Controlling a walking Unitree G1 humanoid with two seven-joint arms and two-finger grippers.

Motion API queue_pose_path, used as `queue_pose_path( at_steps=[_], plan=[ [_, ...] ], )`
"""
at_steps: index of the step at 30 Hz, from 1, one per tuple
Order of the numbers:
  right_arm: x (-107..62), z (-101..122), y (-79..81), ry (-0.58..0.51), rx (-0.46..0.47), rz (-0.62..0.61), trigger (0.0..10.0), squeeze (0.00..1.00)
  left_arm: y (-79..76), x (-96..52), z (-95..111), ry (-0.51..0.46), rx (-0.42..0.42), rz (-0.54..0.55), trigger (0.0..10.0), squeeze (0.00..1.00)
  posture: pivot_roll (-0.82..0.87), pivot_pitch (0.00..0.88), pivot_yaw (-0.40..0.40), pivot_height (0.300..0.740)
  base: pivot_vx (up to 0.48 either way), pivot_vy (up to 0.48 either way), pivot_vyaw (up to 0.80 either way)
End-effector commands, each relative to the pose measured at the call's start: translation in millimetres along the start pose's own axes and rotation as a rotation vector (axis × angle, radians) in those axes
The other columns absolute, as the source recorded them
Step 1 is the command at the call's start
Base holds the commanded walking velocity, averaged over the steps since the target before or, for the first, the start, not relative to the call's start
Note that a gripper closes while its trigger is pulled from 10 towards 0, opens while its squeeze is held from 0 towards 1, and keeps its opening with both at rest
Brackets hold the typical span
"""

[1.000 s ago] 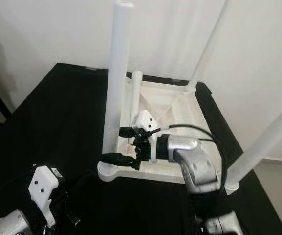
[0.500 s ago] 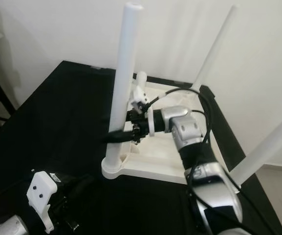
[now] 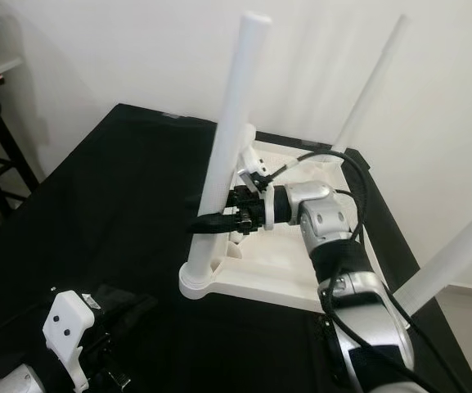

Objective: Building children table

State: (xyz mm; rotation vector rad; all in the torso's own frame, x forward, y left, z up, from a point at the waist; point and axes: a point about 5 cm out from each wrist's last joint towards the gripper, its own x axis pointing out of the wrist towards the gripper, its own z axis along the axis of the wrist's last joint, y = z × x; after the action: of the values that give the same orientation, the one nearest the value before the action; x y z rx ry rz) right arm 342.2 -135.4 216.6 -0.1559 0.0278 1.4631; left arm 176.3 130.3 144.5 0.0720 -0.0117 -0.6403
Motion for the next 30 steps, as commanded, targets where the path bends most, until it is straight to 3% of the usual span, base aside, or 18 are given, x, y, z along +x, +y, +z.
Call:
queue_pose_path(
  at_steps=[1, 4, 5, 6, 7, 9, 10, 11, 14, 15, 16, 17, 20, 21, 22, 28, 29, 30],
  plan=[
    [21.6, -54, 22.8, 0.157, 0.082, -0.323, 0.0, 0.00, -0.6, 3.0, -6, 0.014, -0.002, -0.010, 10.0, 0.00, 0.12, 0.000, -0.121, 0.740, 0.000, 0.000, 0.00],
    [29.9, -63, 31.1, 0.171, 0.106, -0.452, 0.0, 0.00, 0.2, 3.4, -6, 0.014, -0.001, -0.009, 10.0, 0.00, 0.12, 0.000, -0.121, 0.740, 0.000, 0.000, 0.00],
    [61.6, -82, 64.9, 0.102, 0.258, -0.554, 0.0, 0.00, 3.2, 4.3, -7, 0.014, 0.002, -0.006, 10.0, 0.00, 0.09, 0.000, -0.080, 0.740, 0.000, 0.000, 0.00],
    [79.2, -89, 89.0, 0.053, 0.379, -0.639, 0.0, 0.00, 5.4, 4.9, -7, 0.014, 0.004, -0.003, 10.0, 0.00, 0.09, 0.000, -0.080, 0.740, 0.000, 0.000, 0.00],
    [79.2, -89, 89.0, 0.053, 0.379, -0.639, 0.0, 0.00, 5.4, 4.9, -7, 0.014, 0.004, -0.003, 10.0, 0.00, 0.09, 0.000, -0.080, 0.740, 0.000, 0.000, 0.00],
    [92.5, -78, 95.7, 0.092, 0.209, -0.621, 0.0, 0.00, 10.5, 7.9, -8, 0.015, 0.008, -0.001, 10.0, 0.00, 0.06, 0.000, -0.052, 0.740, 0.000, 0.000, 0.00],
    [92.5, -78, 95.7, 0.092, 0.209, -0.621, 0.0, 0.00, 10.5, 7.9, -8, 0.015, 0.008, -0.001, 10.0, 0.00, 0.06, 0.000, -0.052, 0.740, 0.000, 0.000, 0.00],
    [86.5, -78, 83.4, 0.128, 0.147, -0.599, 0.0, 0.00, 11.5, 10.4, -9, 0.013, 0.009, -0.002, 10.0, 0.00, 0.07, 0.000, -0.074, 0.740, 0.000, 0.000, 0.00],
    [79.8, -83, 76.4, 0.108, 0.218, -0.648, 0.0, 0.00, 10.8, 12.3, -9, 0.005, 0.018, 0.015, 10.0, 0.00, 0.09, 0.000, -0.097, 0.740, 0.000, 0.000, 0.00],
    [80.2, -81, 78.9, 0.109, 0.213, -0.661, 1.3, 0.00, 10.7, 12.4, -9, 0.003, 0.022, 0.019, 10.0, 0.00, 0.09, 0.000, -0.101, 0.740, 0.000, 0.000, 0.00],
    [80.2, -81, 78.9, 0.109, 0.213, -0.661, 1.3, 0.00, 10.7, 12.4, -9, 0.003, 0.022, 0.019, 10.0, 0.00, 0.09, 0.000, -0.101, 0.740, 0.000, 0.000, 0.00],
    [79.4, -81, 80.5, 0.128, 0.219, -0.672, 10.0, 0.00, 10.2, 12.9, -9, 0.000, 0.024, 0.027, 10.0, 0.00, 0.09, 0.000, -0.108, 0.740, 0.000, 0.000, 0.00],
    [80.0, -80, 85.5, 0.146, 0.236, -0.603, 10.0, 0.00, 9.3, 15.1, -10, -0.006, 0.021, 0.024, 10.0, 0.00, 0.09, 0.000, -0.108, 0.740, 0.000, 0.000, 0.00],
    [80.3, -78, 87.8, 0.151, 0.262, -0.536, 10.0, 0.84, 8.9, 16.2, -10, -0.009, 0.016, 0.017, 10.0, 0.00, 0.08, 0.000, -0.104, 0.740, 0.000, 0.000, 0.00],
    [79.7, -75, 88.9, 0.151, 0.280, -0.466, 10.0, 1.00, 8.2, 17.4, -10, -0.011, 0.012, 0.010, 10.0, 0.00, 0.08, 0.000, -0.107, 0.740, 0.000, 0.000, 0.00],
    [74.6, -64, 78.3, 0.131, 0.245, -0.419, 10.0, 1.00, 7.3, 18.5, -11, -0.013, 0.011, 0.005, 10.0, 0.00, 0.08, 0.000, -0.113, 0.740, 0.000, 0.000, 0.00],
    [68.1, -56, 67.1, 0.119, 0.187, -0.371, 10.0, 1.00, 6.9, 19.1, -11, -0.013, 0.012, 0.005, 10.0, 0.00, 0.09, 0.000, -0.120, 0.740, 0.000, 0.000, 0.00],
    [57.2, -48, 53.4, 0.122, 0.100, -0.292, 10.0, 0.45, 6.6, 19.4, -11, -0.014, 0.014, 0.008, 10.0, 0.00, 0.10, 0.000, -0.130, 0.740, 0.000, 0.000, 0.00]
  ],
)
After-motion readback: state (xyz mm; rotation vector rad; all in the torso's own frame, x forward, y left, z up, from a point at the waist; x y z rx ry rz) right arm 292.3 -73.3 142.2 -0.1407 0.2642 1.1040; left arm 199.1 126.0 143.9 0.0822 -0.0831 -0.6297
